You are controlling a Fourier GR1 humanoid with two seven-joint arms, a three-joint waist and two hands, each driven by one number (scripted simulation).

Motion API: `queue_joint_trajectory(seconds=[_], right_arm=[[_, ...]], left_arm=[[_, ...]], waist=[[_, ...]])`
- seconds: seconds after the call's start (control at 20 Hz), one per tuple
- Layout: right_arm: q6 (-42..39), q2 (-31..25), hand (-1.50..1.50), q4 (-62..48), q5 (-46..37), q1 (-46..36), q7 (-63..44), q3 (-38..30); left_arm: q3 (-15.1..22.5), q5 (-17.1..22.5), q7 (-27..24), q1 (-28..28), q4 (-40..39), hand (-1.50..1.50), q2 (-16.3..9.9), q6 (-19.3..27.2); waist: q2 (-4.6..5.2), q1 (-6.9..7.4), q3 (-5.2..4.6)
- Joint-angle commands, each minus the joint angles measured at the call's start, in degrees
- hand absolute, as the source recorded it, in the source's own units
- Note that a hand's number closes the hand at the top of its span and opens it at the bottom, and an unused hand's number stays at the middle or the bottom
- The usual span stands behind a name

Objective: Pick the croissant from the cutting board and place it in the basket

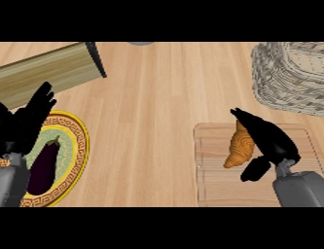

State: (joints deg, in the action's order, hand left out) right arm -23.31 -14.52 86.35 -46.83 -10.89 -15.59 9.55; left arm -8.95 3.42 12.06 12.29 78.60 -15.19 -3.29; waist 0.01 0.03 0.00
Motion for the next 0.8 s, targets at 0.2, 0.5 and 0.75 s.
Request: queue_joint_trajectory(seconds=[0.2,0.5,0.75], right_arm=[[1.6,0.0,1.50,-8.9,-6.9,-3.0,4.3,2.9],[0.2,1.4,1.50,-4.5,-9.0,-0.6,4.2,3.5],[8.0,8.4,1.50,6.4,-9.0,10.9,5.5,11.6]], left_arm=[[-0.1,0.1,2.6,-0.3,3.3,0.00,0.0,-0.8],[-0.8,-1.0,0.6,-0.6,0.8,0.00,0.6,-0.8],[-1.6,-0.2,-2.4,-5.1,2.7,0.00,0.0,-2.2]], waist=[[0.00,0.21,0.01],[-0.02,-0.05,0.00],[-0.23,-0.31,0.00]])
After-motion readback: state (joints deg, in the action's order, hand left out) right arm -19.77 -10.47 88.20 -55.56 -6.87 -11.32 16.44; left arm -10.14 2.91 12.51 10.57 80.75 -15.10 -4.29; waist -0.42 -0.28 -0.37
